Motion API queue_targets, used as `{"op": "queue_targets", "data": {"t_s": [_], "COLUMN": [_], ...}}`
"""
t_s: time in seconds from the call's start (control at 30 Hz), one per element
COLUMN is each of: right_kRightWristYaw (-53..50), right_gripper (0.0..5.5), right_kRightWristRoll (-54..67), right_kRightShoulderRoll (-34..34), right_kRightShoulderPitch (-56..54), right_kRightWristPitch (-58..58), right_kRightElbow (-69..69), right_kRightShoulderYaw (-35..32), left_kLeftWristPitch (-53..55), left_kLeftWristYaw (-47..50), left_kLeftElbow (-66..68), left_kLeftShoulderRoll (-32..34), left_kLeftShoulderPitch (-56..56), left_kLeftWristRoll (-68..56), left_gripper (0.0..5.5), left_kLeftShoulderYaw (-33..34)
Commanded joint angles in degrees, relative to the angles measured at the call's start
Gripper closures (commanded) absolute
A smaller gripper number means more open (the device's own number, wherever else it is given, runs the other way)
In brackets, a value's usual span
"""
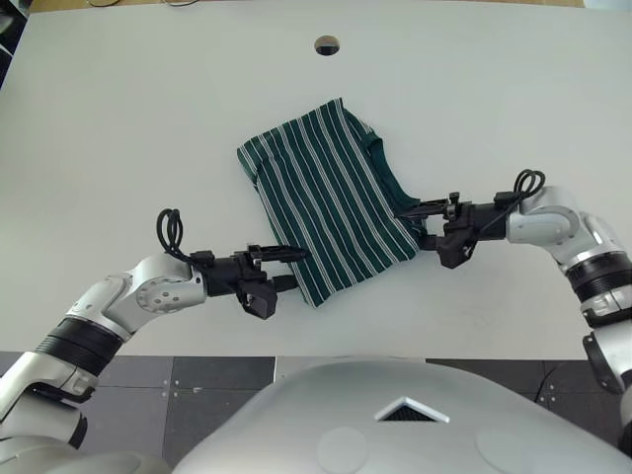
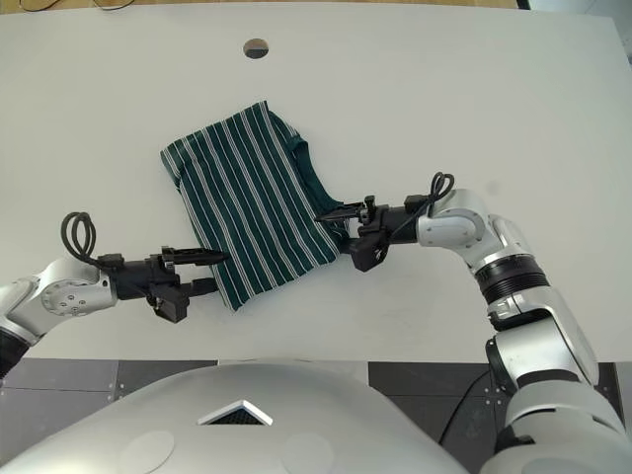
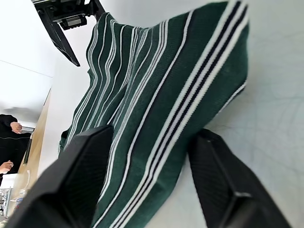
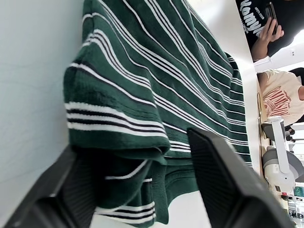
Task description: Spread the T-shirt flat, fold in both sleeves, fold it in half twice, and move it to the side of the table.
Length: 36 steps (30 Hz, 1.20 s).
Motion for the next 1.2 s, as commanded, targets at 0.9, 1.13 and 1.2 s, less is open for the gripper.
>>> {"op": "queue_targets", "data": {"t_s": [0.9,1.13,1.2], "right_kRightWristYaw": [24.17,28.83,28.19], "right_gripper": [5.4,5.4,5.4], "right_kRightWristRoll": [38.76,45.72,44.51], "right_kRightShoulderRoll": [-11.24,-16.29,-14.63], "right_kRightShoulderPitch": [11.62,15.51,14.45], "right_kRightWristPitch": [42.54,60.1,60.31], "right_kRightElbow": [-32.69,-46.62,-47.96], "right_kRightShoulderYaw": [1.83,-2.8,-4.13], "left_kLeftWristPitch": [27.82,36.34,36.01], "left_kLeftWristYaw": [-35.0,-43.93,-44.85], "left_kLeftElbow": [-18.56,-20.73,-20.54], "left_kLeftShoulderRoll": [8.97,10.01,8.5], "left_kLeftShoulderPitch": [6.92,9.6,10.94], "left_kLeftWristRoll": [-37.49,-48.84,-50.33], "left_gripper": [5.4,5.4,5.4], "left_kLeftShoulderYaw": [-4.01,4.84,7.1]}}
